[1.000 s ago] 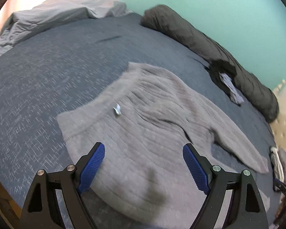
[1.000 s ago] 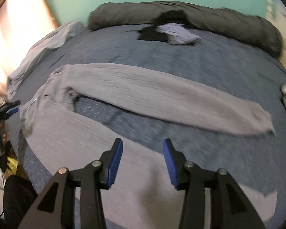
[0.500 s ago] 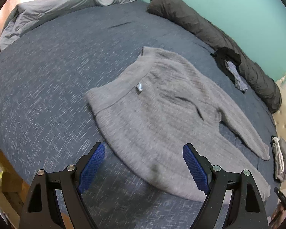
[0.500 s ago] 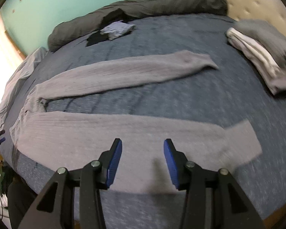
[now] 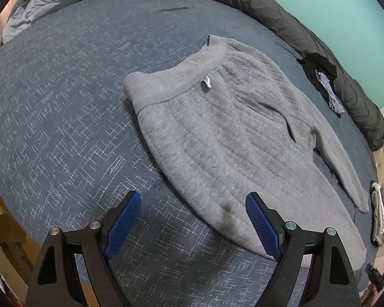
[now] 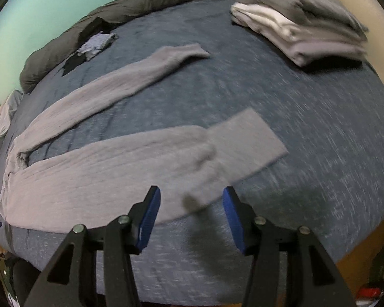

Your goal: Fold clothes

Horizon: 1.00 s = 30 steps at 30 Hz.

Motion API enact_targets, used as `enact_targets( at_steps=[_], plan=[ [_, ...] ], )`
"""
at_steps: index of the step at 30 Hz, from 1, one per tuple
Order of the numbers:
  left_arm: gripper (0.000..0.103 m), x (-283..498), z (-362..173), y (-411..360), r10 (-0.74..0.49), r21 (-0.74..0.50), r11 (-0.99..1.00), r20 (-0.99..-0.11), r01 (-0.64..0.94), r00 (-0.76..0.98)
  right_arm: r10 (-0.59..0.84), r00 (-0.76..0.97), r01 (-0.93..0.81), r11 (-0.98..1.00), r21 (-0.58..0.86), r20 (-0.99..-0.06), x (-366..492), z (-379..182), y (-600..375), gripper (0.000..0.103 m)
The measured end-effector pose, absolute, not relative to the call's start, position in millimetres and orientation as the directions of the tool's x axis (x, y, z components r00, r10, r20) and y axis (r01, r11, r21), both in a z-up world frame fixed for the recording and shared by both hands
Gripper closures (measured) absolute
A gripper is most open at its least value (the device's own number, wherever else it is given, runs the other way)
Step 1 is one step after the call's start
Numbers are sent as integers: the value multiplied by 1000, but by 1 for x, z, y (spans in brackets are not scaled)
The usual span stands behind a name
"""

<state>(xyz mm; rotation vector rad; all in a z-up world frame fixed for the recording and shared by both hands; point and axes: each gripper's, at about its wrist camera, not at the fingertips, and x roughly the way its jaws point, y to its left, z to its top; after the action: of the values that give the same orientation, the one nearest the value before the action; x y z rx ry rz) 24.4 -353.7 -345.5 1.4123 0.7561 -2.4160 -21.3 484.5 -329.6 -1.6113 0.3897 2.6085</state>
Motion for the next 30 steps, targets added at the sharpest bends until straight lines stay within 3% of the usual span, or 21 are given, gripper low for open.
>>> enact_targets(
  at_steps=[13, 30],
  plan=[
    [16, 15, -348, -351, 30, -290, -857, -853, 426, -521, -69, -478, -203, -961, 187, -875, -41, -333, 498, 51],
    [16, -32, -349, -327, -21, -211, -906, -844, 367, -535, -120, -529, -305, -897, 320, -840, -217, -353, 514, 51]
  ],
)
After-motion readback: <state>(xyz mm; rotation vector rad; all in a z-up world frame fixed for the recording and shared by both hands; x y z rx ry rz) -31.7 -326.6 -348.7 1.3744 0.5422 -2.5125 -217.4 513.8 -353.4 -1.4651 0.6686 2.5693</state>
